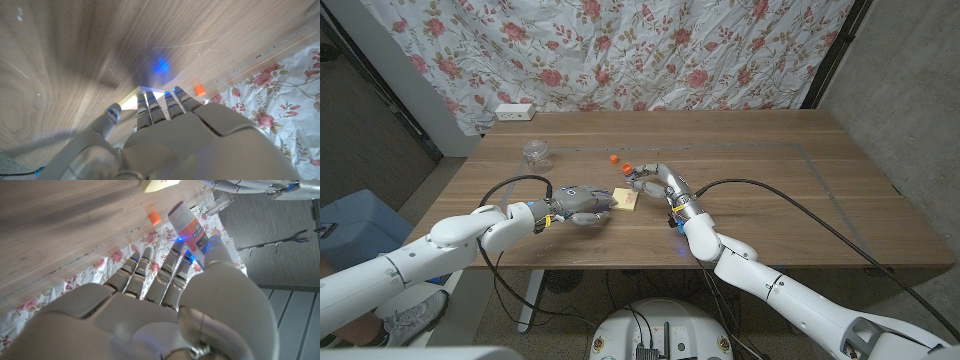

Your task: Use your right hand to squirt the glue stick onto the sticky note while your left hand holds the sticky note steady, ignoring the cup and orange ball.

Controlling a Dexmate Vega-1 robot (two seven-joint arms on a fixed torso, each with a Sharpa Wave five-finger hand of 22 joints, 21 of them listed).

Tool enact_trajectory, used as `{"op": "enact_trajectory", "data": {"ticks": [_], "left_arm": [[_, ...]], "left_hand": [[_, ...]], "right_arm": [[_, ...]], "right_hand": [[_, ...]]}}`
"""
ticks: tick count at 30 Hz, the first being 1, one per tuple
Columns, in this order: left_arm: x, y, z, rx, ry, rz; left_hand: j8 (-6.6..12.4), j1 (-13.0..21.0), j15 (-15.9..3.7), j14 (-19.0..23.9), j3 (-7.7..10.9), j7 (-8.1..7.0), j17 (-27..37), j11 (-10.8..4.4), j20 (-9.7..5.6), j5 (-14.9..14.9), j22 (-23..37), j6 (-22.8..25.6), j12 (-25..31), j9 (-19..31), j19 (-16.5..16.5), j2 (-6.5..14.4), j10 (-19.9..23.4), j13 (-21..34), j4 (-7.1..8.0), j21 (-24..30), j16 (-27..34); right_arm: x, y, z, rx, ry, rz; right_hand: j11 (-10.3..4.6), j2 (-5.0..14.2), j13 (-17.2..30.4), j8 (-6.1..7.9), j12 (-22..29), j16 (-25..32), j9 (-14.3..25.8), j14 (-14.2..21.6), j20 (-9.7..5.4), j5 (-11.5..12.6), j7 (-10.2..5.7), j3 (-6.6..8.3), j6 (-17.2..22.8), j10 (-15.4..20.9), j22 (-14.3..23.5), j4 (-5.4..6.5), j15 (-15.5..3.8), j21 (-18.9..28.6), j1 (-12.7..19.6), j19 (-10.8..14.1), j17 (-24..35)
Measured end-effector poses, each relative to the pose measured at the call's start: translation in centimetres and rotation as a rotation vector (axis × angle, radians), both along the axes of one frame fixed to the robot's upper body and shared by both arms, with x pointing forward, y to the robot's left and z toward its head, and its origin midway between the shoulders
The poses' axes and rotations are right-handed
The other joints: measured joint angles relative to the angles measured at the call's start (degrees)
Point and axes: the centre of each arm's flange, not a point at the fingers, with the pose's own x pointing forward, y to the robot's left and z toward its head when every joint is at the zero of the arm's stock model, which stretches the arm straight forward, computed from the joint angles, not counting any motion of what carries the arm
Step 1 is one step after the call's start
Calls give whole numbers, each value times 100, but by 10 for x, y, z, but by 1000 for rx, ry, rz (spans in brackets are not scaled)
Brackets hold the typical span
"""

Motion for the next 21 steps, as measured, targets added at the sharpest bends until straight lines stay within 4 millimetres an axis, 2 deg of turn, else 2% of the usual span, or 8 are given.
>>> {"op": "enact_trajectory", "data": {"ticks": [21], "left_arm": [[0, 0, 0, -1, 5, 18]], "left_hand": [[6, 0, -2, 39, 3, 31, -1, 9, 0, 0, 15, 30, 0, 5, 0, 0, 53, 3, -3, 0, 0]], "right_arm": [[10, 8, -8, -12, 20, 2]], "right_hand": [[0, 0, 0, -2, 0, 0, 5, 0, 0, -2, -1, 0, 0, 0, 0, -1, 0, 0, 2, 0, -1]]}}
